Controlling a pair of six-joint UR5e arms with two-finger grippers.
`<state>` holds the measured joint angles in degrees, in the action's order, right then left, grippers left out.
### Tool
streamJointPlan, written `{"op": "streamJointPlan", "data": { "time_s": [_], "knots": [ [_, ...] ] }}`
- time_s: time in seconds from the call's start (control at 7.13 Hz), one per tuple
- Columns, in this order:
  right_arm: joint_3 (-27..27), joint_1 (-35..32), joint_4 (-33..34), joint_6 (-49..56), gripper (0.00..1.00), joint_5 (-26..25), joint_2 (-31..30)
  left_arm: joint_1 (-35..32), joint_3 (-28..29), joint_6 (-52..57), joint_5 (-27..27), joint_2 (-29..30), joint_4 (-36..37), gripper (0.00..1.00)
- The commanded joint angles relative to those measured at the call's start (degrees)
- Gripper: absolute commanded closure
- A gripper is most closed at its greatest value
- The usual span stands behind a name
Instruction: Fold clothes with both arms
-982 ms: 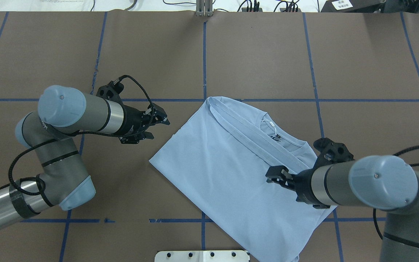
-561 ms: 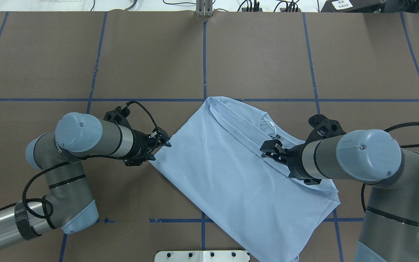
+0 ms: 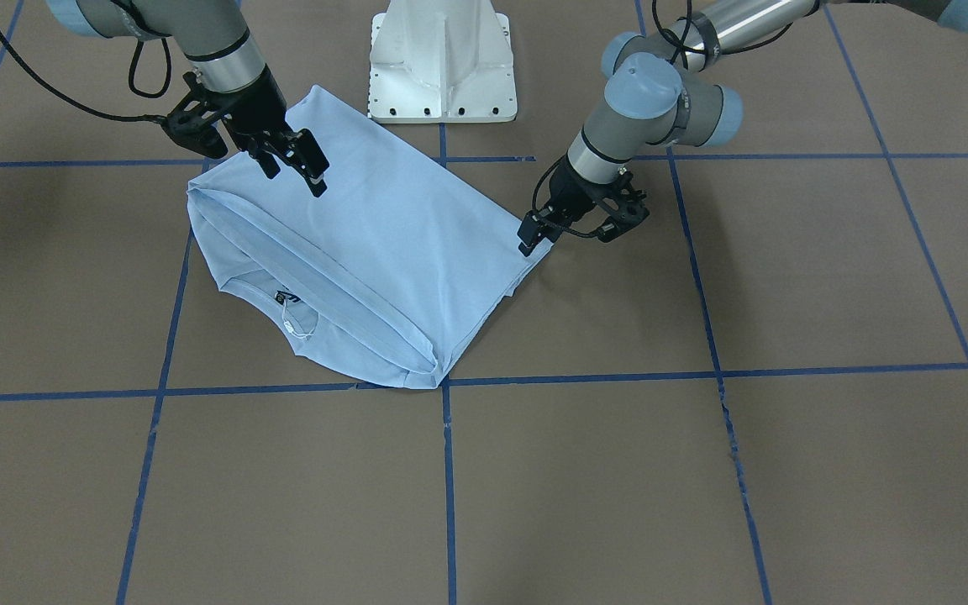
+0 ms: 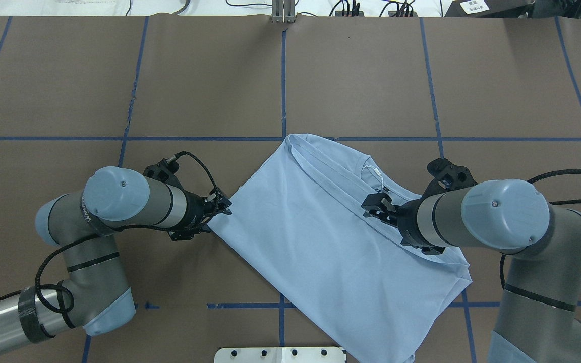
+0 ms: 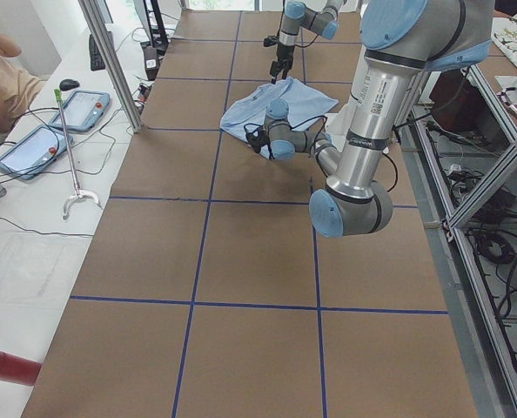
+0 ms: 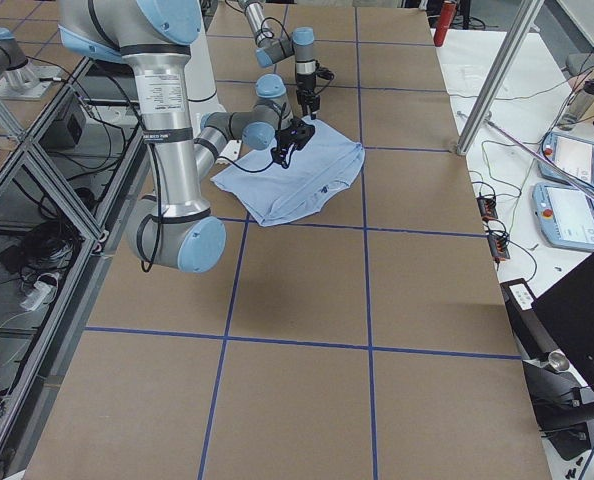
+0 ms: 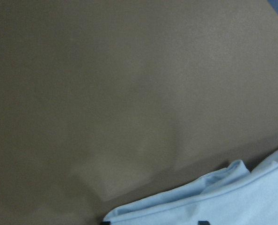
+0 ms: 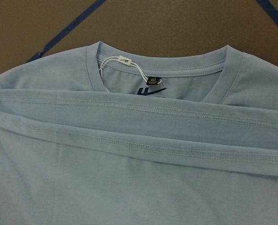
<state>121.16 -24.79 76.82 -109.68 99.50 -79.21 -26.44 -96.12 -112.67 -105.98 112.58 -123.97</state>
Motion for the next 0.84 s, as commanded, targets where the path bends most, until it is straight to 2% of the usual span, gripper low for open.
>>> {"op": "streamJointPlan", "data": {
  "time_s": [0.0, 0.42, 0.56, 0.7],
  "knots": [
    [-0.05, 0.0, -0.09, 0.0, 0.0, -0.09, 0.11, 0.07, -0.03, -0.01, 0.07, -0.08, 0.22, 0.34],
    [-0.14, 0.0, 0.18, -0.35, 0.0, 0.0, 1.34, 0.07, -1.35, -0.09, 0.16, -0.08, 3.12, 0.35],
    [-0.49, 0.0, 0.18, -0.35, 0.0, 0.0, 1.34, 0.16, -1.35, -0.09, 0.07, 0.0, 3.12, 0.45],
    [-1.01, 0.0, 0.09, -0.44, 0.0, 0.0, 1.34, 0.16, -1.35, -0.18, 0.16, 0.0, 3.12, 0.79]
  ]
}}
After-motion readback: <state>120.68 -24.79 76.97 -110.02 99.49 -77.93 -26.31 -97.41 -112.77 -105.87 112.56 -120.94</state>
